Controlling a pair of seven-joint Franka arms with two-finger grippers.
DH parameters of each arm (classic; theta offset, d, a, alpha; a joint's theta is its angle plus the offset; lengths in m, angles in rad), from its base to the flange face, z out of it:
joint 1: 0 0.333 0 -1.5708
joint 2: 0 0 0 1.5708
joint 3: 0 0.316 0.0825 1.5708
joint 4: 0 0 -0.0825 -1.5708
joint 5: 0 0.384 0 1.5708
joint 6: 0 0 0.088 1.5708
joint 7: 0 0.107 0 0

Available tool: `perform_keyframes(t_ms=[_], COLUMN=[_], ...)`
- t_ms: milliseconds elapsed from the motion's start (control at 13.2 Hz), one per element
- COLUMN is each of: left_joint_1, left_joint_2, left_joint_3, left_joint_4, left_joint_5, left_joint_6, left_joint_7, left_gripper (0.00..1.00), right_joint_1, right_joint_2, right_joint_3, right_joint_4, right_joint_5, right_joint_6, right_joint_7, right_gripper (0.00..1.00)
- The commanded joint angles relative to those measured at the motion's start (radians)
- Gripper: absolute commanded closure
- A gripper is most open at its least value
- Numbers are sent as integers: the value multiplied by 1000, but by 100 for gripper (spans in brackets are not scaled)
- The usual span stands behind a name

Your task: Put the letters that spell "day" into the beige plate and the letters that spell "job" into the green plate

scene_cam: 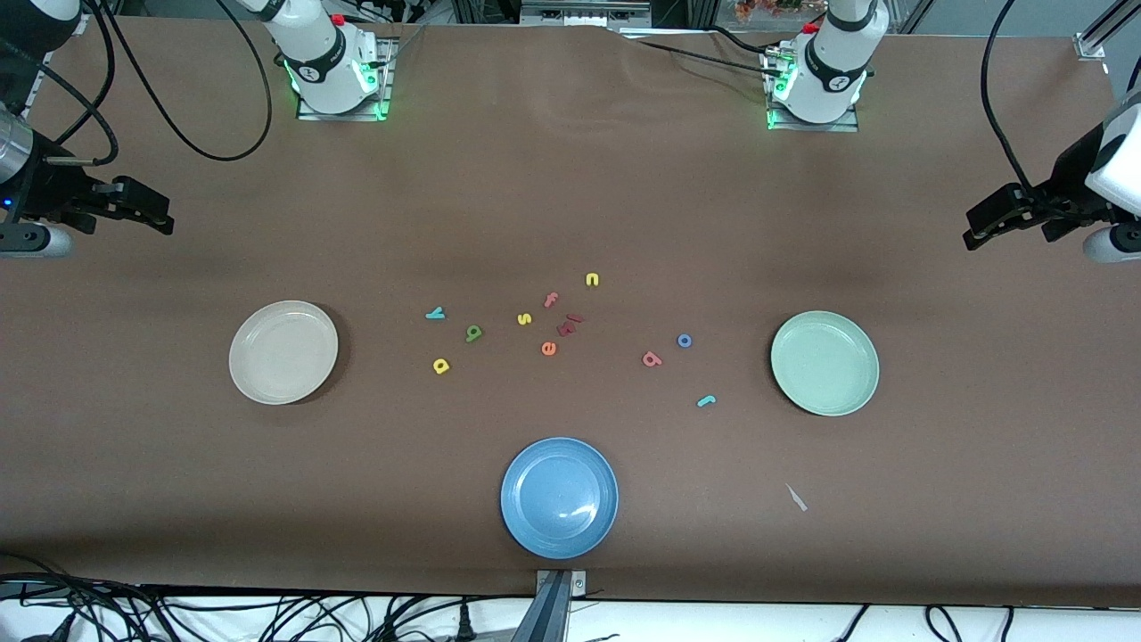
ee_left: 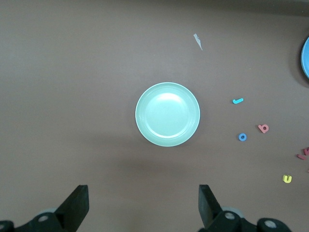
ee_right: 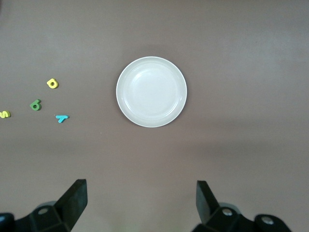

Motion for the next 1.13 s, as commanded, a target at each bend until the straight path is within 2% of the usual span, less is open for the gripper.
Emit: perform_keyframes(t_ms=[0, 1059], left_joint_1=[10, 7], left_joint_2=[-51, -46], left_joint_3=[-17, -34], left_joint_4=[-70, -65], left_joint_5=[-4, 13], left_joint_6=[7, 4], left_joint_7=[12, 9], left_gripper=[0, 0], right_joint_1=[5, 8], right_joint_2=[-9, -6], right_joint_3=[-2, -1], right_joint_4=[-20, -11], right_joint_5=[-15, -15], right_joint_6=[8, 17], right_joint_7=[-8, -9], right_gripper=[0, 0])
